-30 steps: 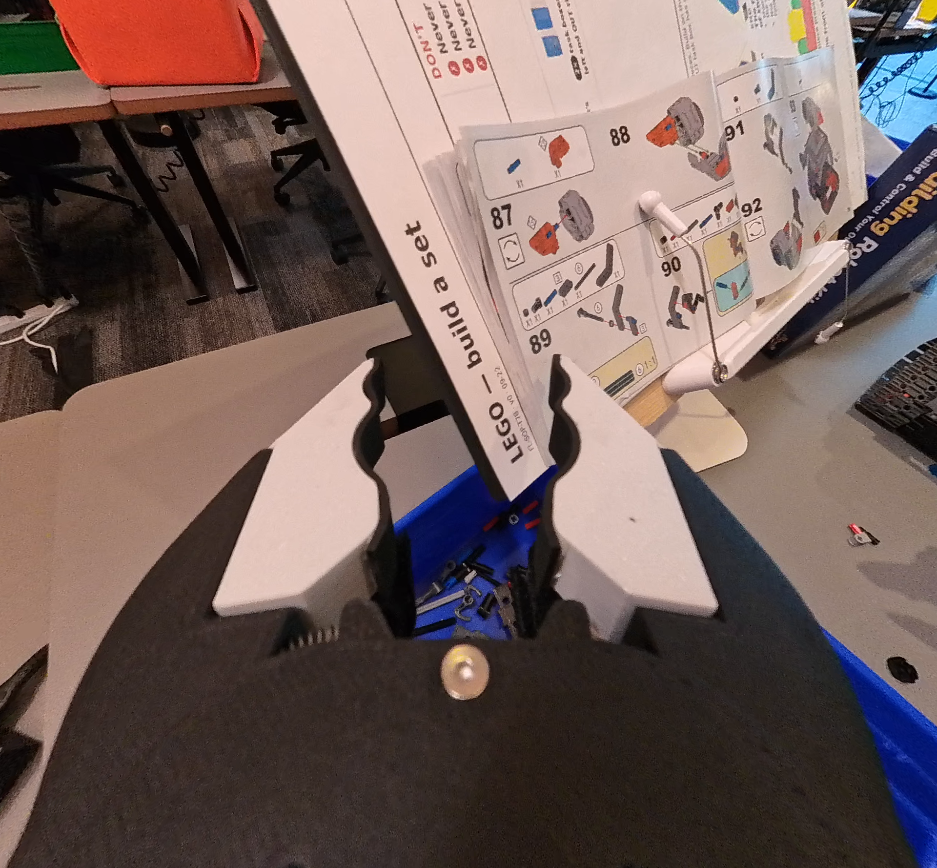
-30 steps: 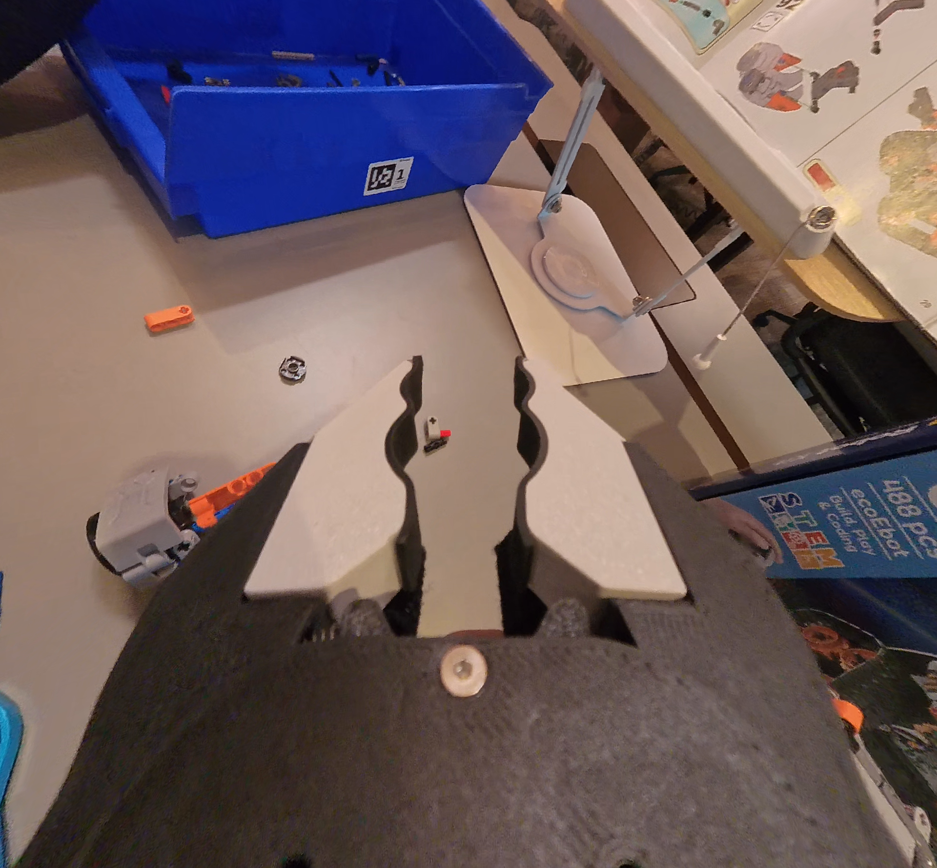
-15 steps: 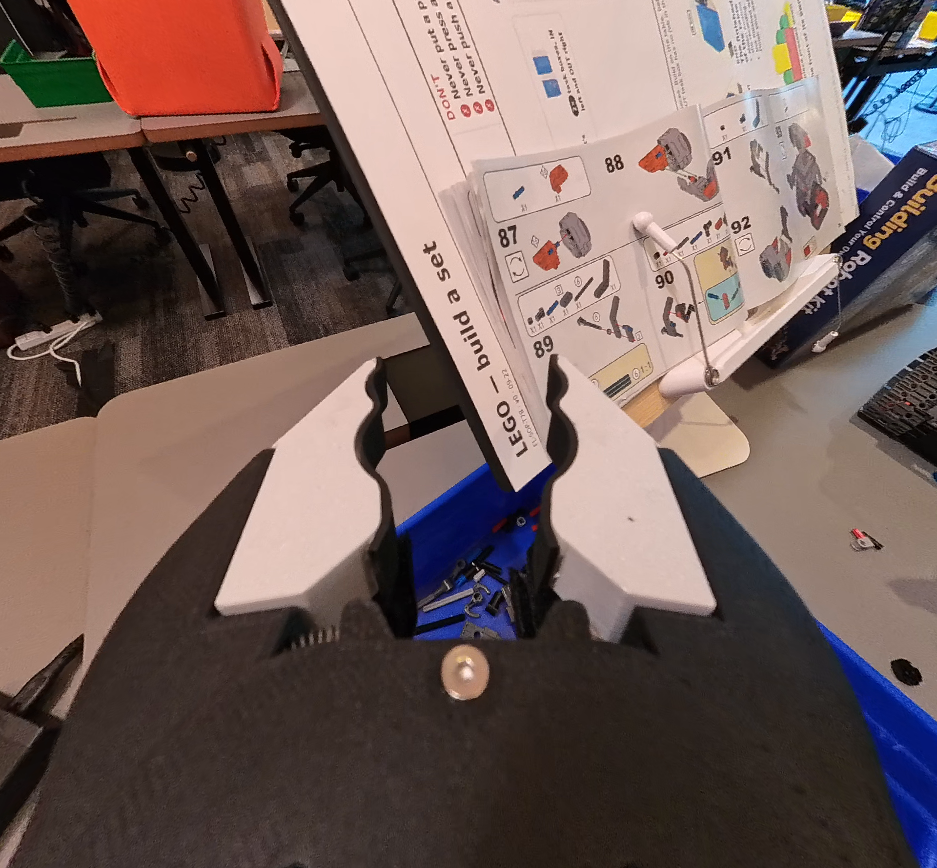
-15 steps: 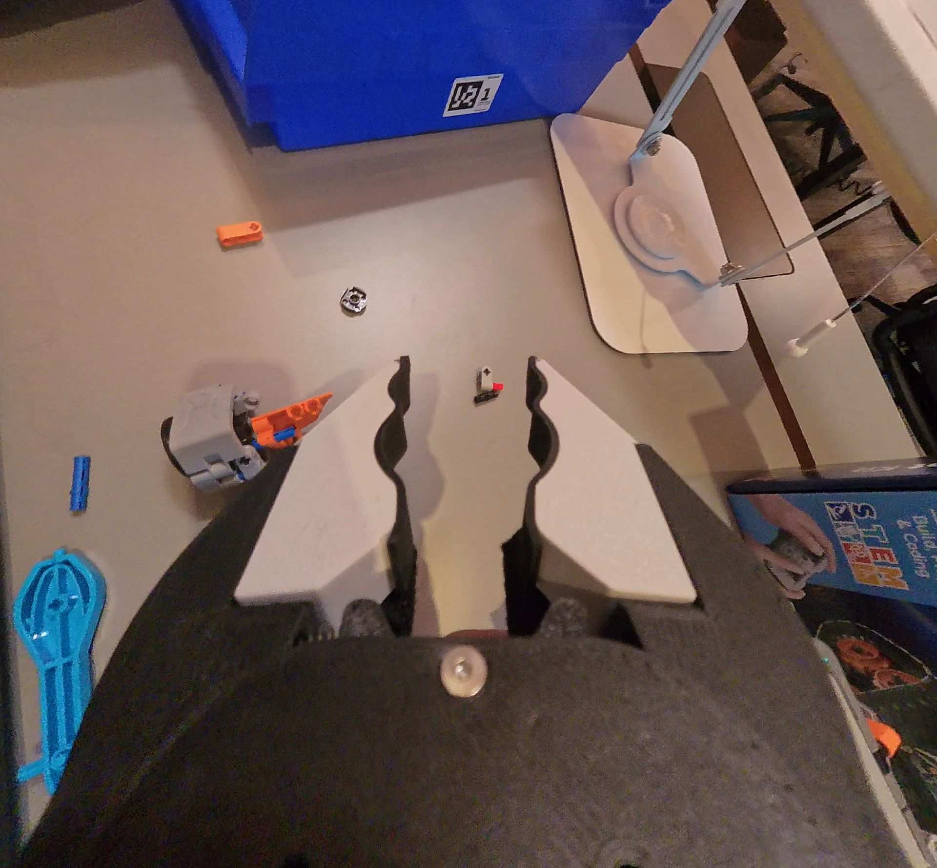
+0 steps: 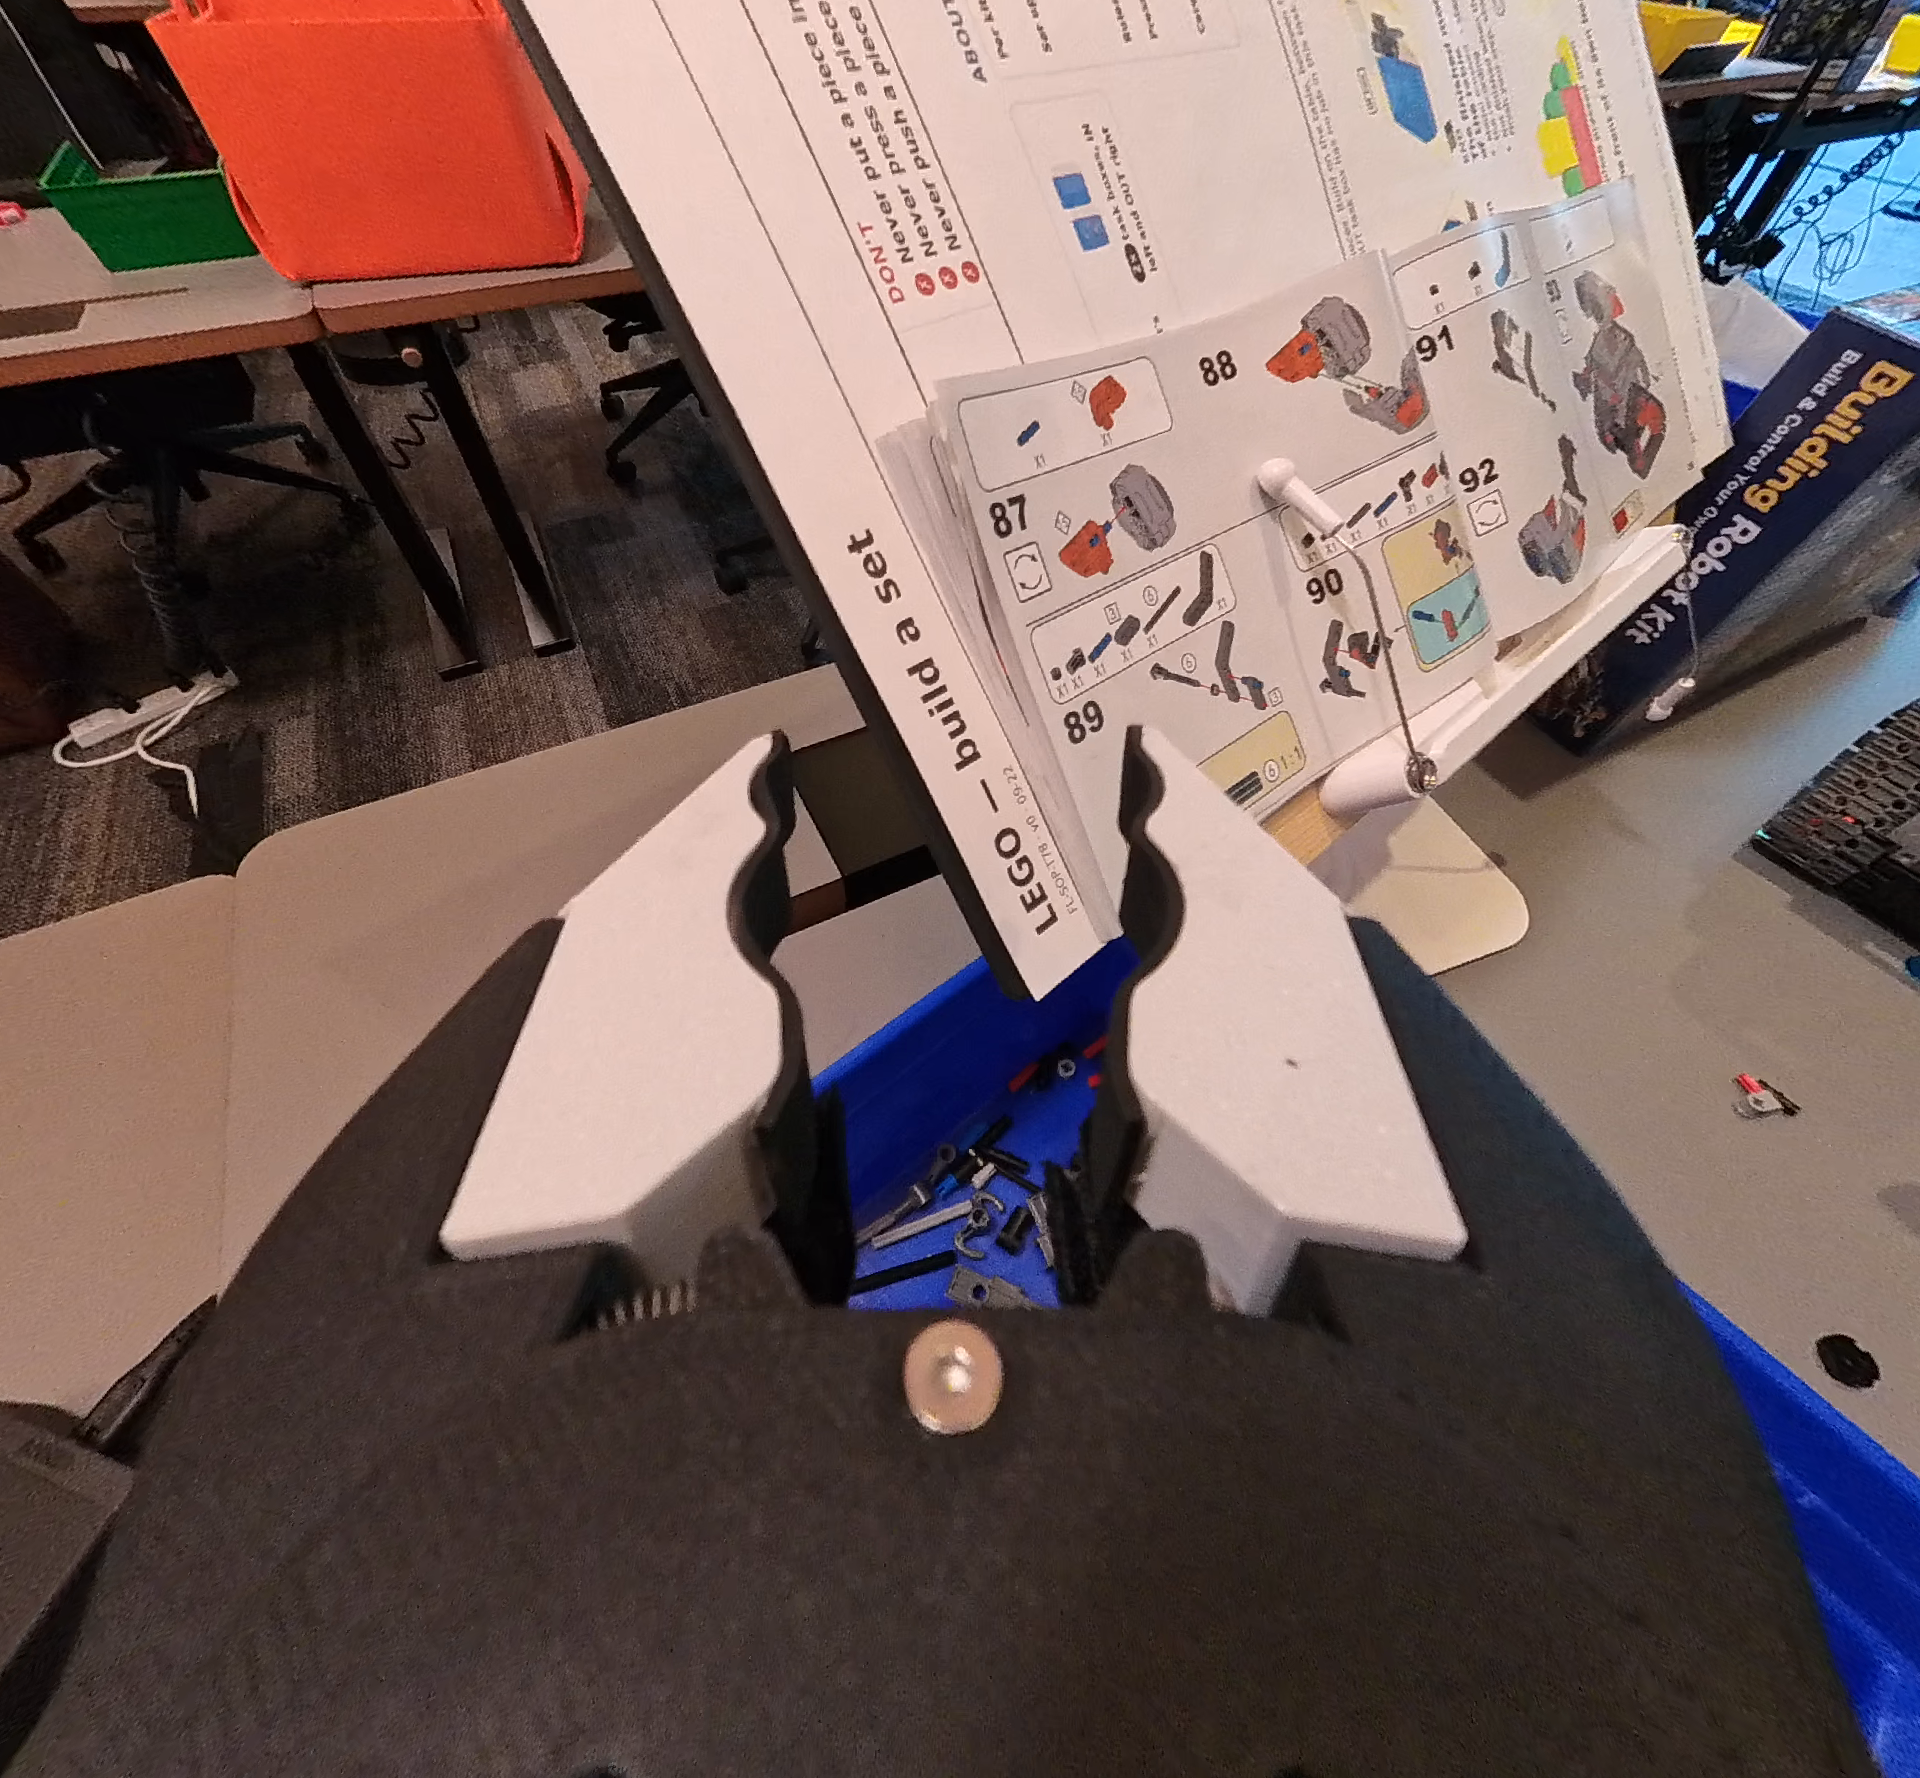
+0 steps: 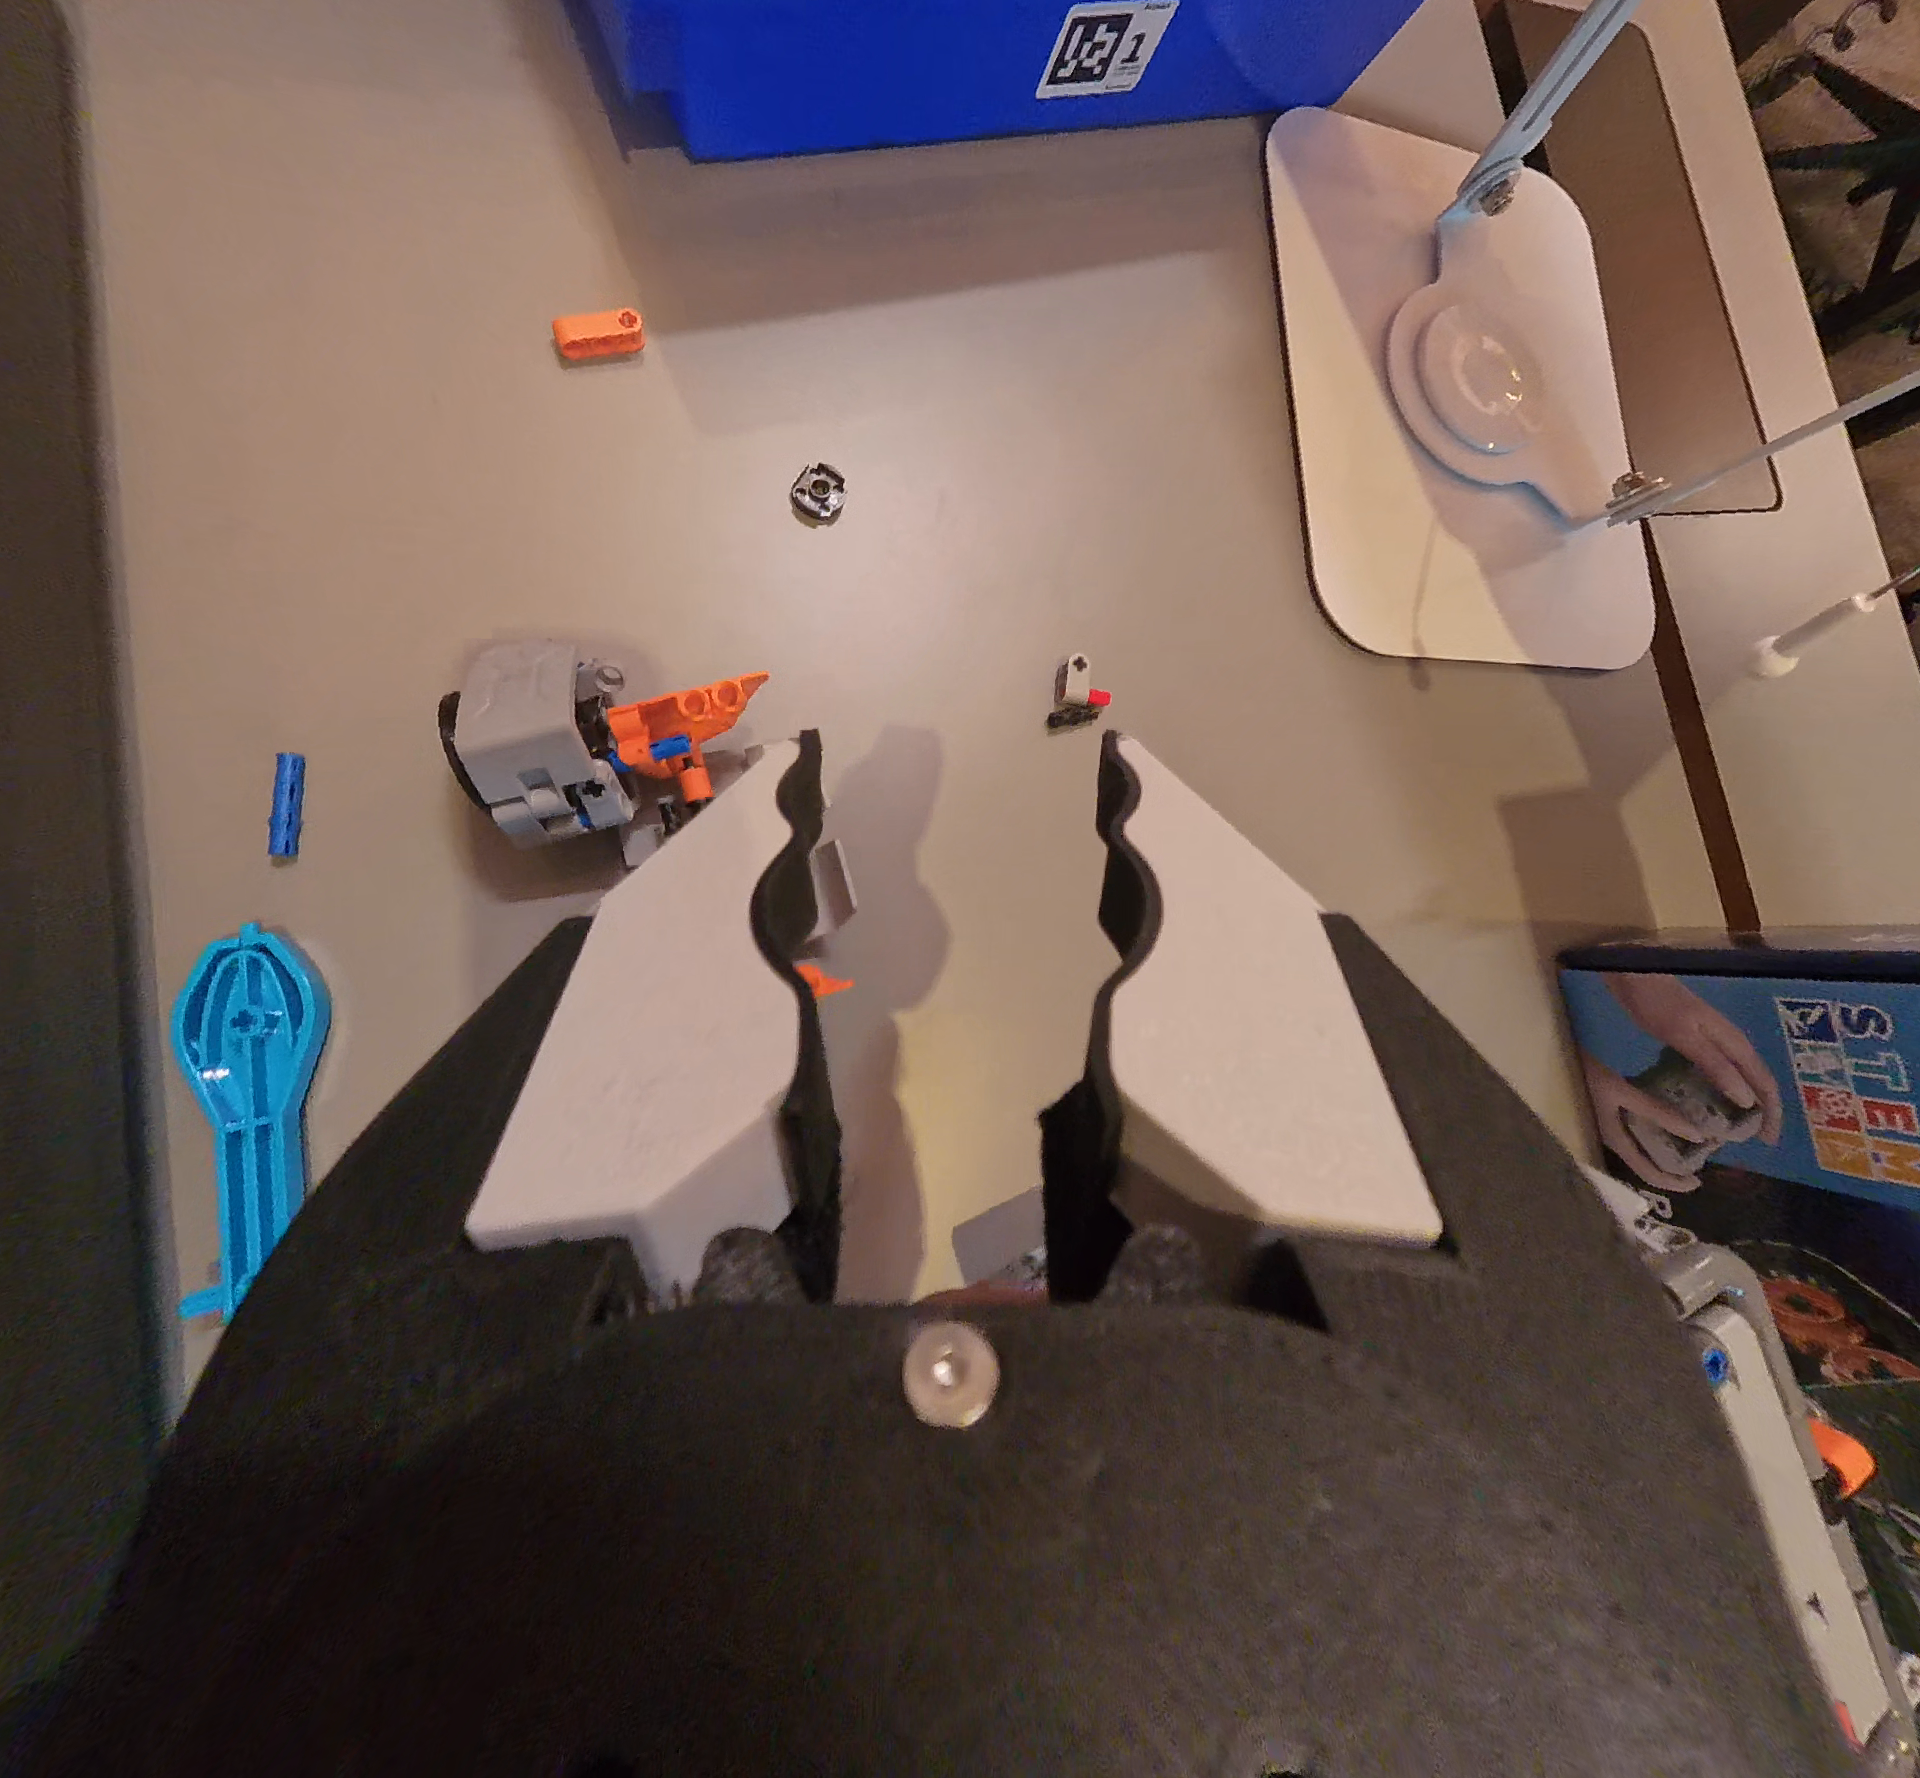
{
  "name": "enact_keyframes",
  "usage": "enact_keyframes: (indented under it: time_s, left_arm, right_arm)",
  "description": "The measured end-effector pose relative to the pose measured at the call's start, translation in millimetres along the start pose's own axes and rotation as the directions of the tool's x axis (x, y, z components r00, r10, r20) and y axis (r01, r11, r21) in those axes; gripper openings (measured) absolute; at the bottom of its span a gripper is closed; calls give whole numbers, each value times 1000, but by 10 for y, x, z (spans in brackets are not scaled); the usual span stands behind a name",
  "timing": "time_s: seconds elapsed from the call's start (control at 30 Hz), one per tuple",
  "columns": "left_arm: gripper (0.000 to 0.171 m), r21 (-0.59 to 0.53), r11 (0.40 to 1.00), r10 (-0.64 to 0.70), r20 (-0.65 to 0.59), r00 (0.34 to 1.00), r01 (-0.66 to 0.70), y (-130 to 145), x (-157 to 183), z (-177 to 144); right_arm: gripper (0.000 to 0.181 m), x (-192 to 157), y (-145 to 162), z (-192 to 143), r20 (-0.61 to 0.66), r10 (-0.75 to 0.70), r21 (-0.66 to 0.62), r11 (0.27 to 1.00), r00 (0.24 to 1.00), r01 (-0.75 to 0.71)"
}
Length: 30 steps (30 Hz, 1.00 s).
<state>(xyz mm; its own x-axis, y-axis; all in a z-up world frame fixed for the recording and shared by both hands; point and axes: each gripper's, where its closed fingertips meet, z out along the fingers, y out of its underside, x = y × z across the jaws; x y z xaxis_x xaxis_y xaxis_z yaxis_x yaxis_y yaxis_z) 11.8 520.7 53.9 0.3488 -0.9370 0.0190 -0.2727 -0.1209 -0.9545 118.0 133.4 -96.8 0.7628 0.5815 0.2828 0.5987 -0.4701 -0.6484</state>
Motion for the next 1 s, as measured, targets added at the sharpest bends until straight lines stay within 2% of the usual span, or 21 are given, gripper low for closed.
enact_keyframes:
  time_s: [0.73, 1.0]
  left_arm:
    - [61, -20, 1000, 12, 8, 1000, -12, 32, -15, 6]
    - [60, -16, 1000, 14, 0, 1000, -14, 21, 1, -23]
  right_arm:
    - [51, -92, 119, 60, 47, -27, -53, 998, 999, 29]
    - [52, -146, 182, -22, 83, -9, -67, 998, 996, 14]
